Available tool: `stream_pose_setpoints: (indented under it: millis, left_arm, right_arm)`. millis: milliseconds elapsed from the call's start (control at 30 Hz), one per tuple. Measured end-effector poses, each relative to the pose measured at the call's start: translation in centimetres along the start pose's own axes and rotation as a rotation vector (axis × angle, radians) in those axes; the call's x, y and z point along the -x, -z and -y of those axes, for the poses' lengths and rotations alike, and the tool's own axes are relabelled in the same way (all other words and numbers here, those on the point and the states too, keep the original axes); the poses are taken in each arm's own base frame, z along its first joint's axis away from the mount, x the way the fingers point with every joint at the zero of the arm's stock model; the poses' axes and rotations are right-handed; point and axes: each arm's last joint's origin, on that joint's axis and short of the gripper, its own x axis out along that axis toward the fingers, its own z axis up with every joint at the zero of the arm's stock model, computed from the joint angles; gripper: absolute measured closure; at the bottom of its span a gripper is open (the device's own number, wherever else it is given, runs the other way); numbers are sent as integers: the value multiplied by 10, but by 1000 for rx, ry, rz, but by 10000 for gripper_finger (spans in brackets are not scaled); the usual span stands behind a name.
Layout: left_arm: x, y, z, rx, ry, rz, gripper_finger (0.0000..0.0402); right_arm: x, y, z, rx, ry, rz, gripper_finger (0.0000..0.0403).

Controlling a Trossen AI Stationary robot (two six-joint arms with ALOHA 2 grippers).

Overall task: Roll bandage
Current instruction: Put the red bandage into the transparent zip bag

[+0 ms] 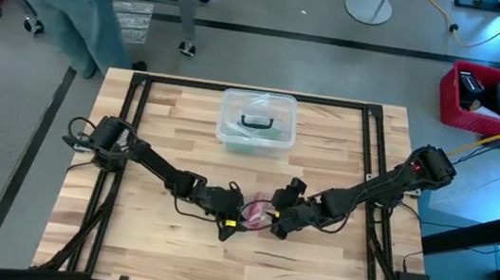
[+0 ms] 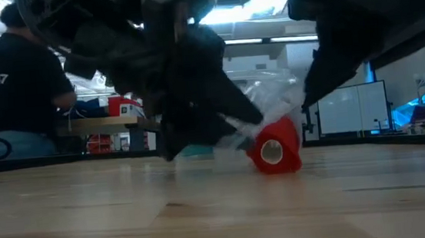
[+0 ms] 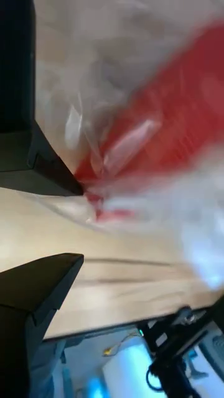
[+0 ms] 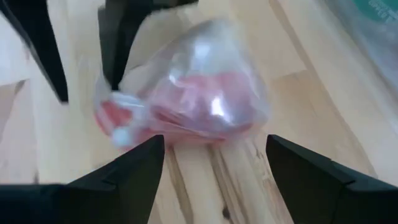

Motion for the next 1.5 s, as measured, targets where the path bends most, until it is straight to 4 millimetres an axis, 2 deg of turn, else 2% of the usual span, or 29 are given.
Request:
stream_pose_setpoints:
  millis: [100,333,500,767,967,1100,1233,1367,1500]
  left_arm:
    - [12,-12,8,-41,-6,38,249]
    - [45,-34,18,-169,-114,104,249]
    - [48,-34,19,-216,-132,91,249]
    - [42,-21,20,-234,-145,32,249]
    - [45,2,35,-352,-185,-41,249]
    - [40,21,37,-503,-307,-44,249]
    - [38,28,34,-675,-415,-45,249]
    - [40,31,31,-704,-487,-64,249]
    - [43,28,35,-734,-514,-26,249]
  right_arm:
    - [7,0,1,7,-5,-5,117]
    - [41,-12,4,28,-24,6,117]
    - [50,-6,-11,70,-70,50,117]
    - [21,25,-47,120,-82,195,117]
    - [-5,49,-76,171,-151,268,117]
    - [-18,55,-82,156,-178,277,117]
    - [-22,56,-83,133,-189,277,117]
    - [-22,56,-83,130,-191,277,117]
    - [-22,56,-83,125,-192,276,117]
